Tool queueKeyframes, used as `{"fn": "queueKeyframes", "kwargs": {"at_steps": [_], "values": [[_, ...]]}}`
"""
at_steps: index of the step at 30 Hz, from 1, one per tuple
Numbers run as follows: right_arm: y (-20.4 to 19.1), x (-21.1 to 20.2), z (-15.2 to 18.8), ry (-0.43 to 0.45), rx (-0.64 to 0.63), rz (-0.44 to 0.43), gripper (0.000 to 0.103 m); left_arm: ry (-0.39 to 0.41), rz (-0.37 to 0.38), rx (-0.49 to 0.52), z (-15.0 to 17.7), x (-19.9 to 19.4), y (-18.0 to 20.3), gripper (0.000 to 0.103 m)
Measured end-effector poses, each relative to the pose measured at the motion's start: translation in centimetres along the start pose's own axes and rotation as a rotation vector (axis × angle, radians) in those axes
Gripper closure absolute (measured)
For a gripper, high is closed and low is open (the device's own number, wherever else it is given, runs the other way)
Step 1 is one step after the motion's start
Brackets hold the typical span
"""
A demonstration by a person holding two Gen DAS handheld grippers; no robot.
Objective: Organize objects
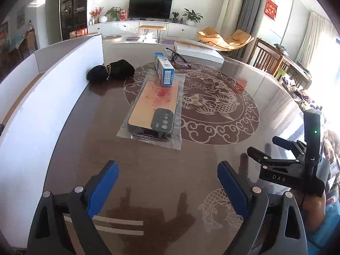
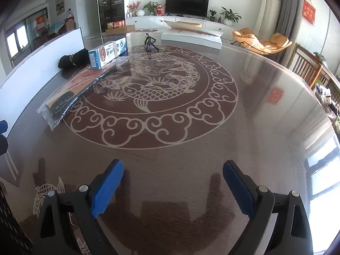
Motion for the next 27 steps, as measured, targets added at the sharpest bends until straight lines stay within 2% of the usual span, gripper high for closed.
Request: {"fn": "queueKeyframes", "kwargs": {"at_steps": [4,9,22,27], "values": [[-0.3,0.3,0.0,-0.015,0.029,-0.024,0.007,0.012,-0.033,-0.033,0.4,1.0,-1.7,0.008],[-0.5,0.8,-0.1,-0.03,0.03,-0.016,0.0,0.017,-0.036,-0.067,0.4,1.5,-2.3,0.008],[-0.5,1.0,-0.2,-0.035,0.042,-0.018,0.0,-0.035,-0.053,-0.081,1.1,2.4,-2.7,0.008],[-0.5,1.0,-0.2,-0.035,0.042,-0.018,0.0,-0.031,-0.065,-0.067,1.3,2.4,-2.5,0.008]]}}
Point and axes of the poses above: each gripper's, at about its wrist camera, not at the fingertips, and x roughly the way its jaws point, y to its right, z to its underside, the point moved 6 cm from there along x, roughly the way its jaws point, and after that the axes turned 13 degrees about -x, right-handed, at the moved point
